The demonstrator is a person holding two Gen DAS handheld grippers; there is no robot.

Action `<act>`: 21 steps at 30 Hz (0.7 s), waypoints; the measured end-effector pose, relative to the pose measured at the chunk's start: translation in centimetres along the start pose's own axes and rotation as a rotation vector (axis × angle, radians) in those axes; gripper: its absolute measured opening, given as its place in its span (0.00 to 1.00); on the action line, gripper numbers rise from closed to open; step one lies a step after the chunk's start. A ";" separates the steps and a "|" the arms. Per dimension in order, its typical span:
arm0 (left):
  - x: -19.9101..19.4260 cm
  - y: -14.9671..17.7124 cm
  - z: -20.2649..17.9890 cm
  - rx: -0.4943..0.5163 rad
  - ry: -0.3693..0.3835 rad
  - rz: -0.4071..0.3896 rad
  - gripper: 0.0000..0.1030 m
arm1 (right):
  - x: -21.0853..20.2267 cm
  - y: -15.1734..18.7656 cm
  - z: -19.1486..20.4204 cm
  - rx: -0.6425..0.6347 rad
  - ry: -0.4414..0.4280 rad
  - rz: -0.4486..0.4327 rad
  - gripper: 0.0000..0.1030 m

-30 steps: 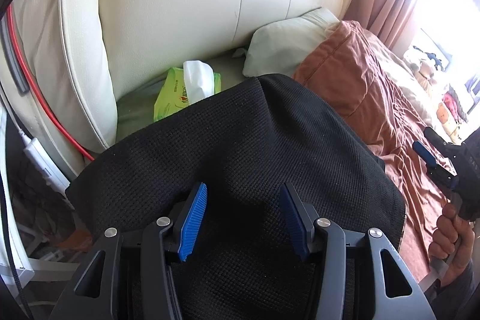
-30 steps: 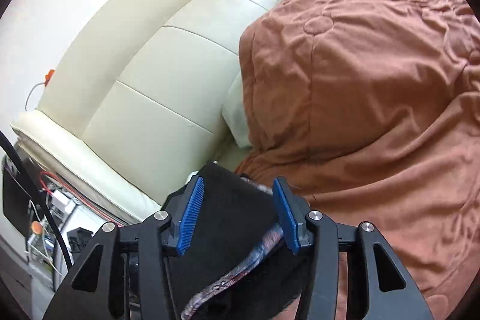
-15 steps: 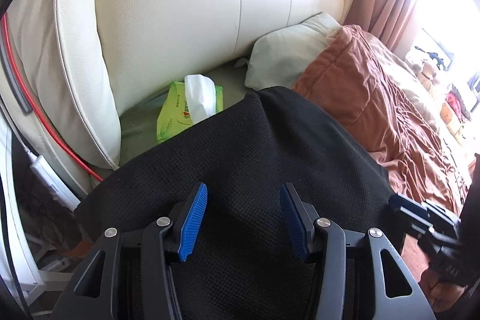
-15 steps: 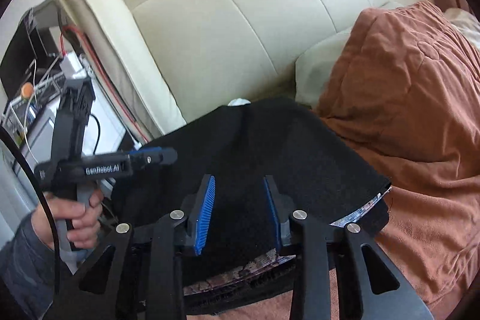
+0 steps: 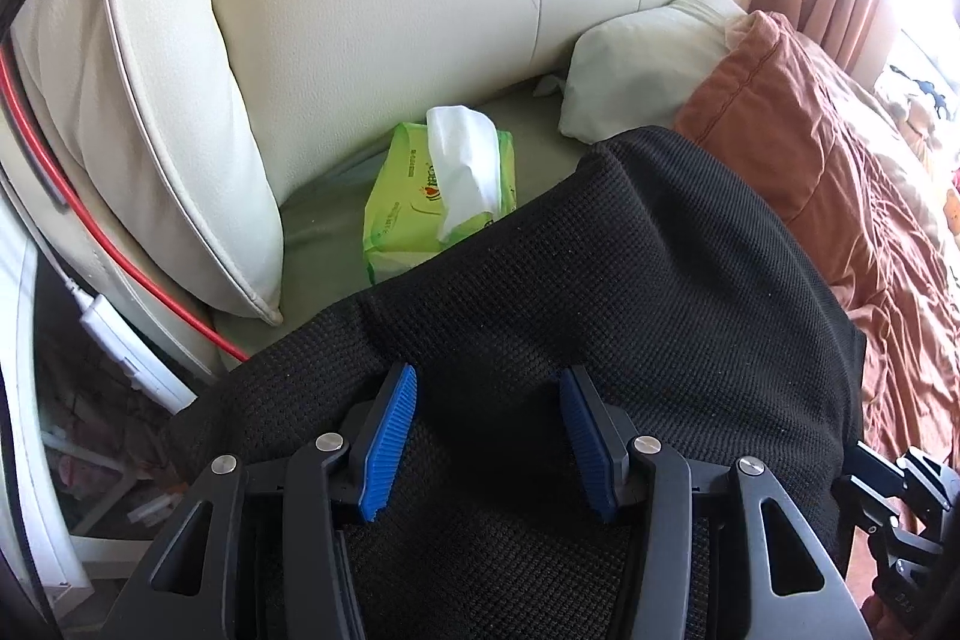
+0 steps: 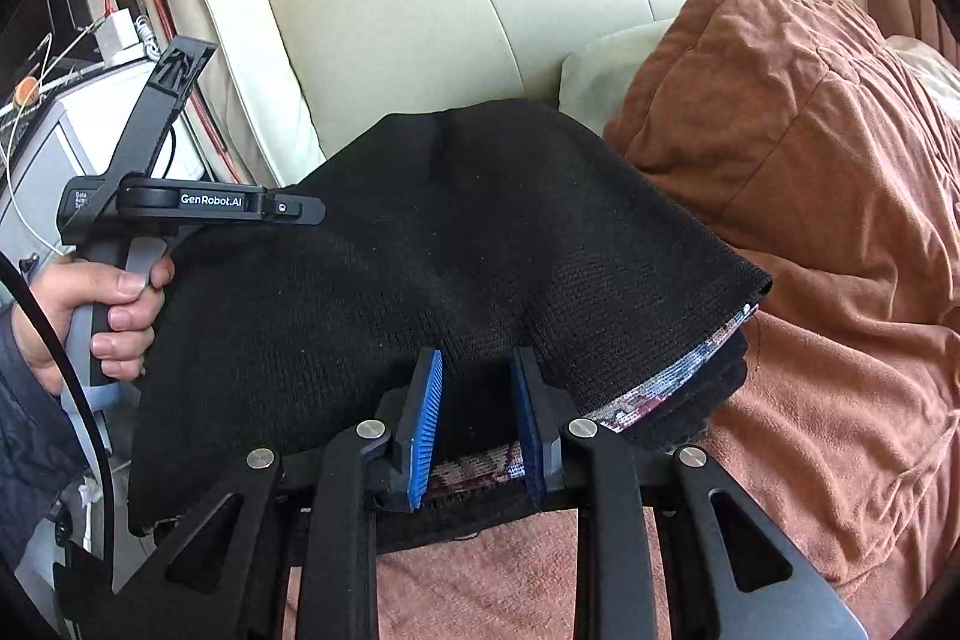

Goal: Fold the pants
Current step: 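Press the folded shorts flat with both open tools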

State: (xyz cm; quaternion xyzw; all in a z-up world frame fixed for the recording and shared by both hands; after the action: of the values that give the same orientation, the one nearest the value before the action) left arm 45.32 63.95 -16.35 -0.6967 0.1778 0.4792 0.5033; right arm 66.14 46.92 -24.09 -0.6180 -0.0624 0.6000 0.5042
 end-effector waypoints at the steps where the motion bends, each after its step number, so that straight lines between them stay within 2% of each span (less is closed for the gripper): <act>1: -0.2 -0.1 -0.1 0.007 -0.010 -0.003 0.52 | -0.1 0.1 0.0 -0.001 0.005 0.005 0.21; 4: -1.1 -0.6 -0.7 0.026 0.017 -0.029 0.52 | -1.0 -0.1 0.4 0.003 0.003 0.009 0.21; 8: -1.5 -1.7 -1.6 0.060 0.027 -0.066 0.52 | -1.8 -0.6 0.1 0.043 -0.037 -0.028 0.21; 13: -0.3 -3.1 -2.3 0.073 0.037 -0.059 0.50 | -1.5 -0.8 -0.3 0.061 -0.042 -0.044 0.21; 18: 1.7 -4.5 -2.8 0.074 0.040 -0.038 0.40 | -0.8 -0.3 -0.7 0.066 -0.049 -0.035 0.21; 21: 3.3 -5.3 -2.8 0.071 0.022 -0.021 0.38 | -0.7 0.0 -0.9 0.075 -0.069 -0.041 0.21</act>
State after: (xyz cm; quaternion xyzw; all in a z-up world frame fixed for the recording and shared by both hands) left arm 52.08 64.53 -16.23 -0.6855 0.1927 0.4595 0.5309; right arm 66.70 45.96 -23.79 -0.5762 -0.0701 0.6124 0.5367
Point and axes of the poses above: each gripper's, at about its wrist camera, not at the fingertips, and x roughly the way its jaws point, z to its left, y to its underside, the point moved 9 cm from there along x, roughly the way its jaws point, and after that the axes turned 7 degrees about x, right-handed, at the moved point
